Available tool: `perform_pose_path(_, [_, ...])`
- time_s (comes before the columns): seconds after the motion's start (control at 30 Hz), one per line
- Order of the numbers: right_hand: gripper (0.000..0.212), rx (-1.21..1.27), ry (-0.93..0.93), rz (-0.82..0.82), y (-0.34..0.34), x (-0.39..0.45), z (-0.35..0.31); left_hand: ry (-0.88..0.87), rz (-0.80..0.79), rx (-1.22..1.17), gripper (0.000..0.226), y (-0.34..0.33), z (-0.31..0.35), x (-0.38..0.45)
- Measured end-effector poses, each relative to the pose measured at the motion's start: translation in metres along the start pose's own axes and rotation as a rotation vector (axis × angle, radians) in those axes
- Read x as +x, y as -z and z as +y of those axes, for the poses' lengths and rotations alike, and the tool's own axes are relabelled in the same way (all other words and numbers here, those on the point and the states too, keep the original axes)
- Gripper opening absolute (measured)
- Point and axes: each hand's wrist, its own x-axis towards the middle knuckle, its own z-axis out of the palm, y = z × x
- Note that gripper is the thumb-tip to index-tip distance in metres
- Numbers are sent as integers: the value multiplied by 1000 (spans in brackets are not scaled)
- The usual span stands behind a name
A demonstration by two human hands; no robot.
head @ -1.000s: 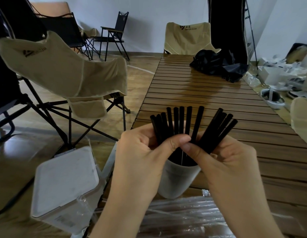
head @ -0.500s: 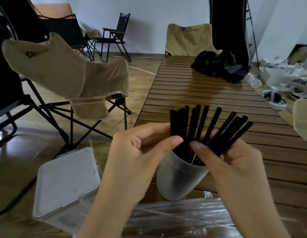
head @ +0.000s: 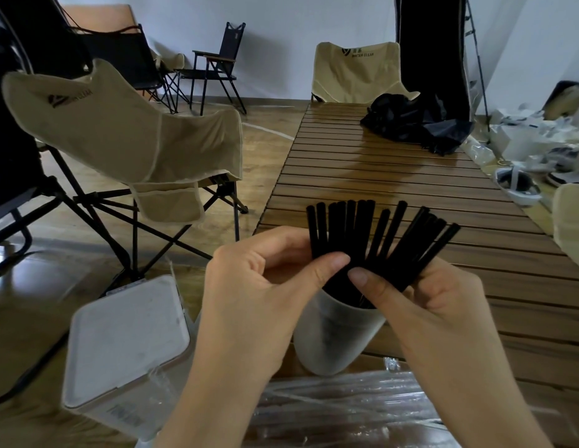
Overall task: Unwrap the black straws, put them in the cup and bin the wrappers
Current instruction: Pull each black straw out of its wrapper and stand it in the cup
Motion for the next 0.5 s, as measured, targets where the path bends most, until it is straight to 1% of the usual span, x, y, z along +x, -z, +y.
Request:
perform_pose_path(0.3, [25, -14, -19, -22, -1, -1, 0, 2, -13, -13, 15, -1, 2, -1])
perform_pose_path(0.5, [23, -18, -18, -20, -4, -1, -3, -4, -41, -16, 16, 0, 3, 0])
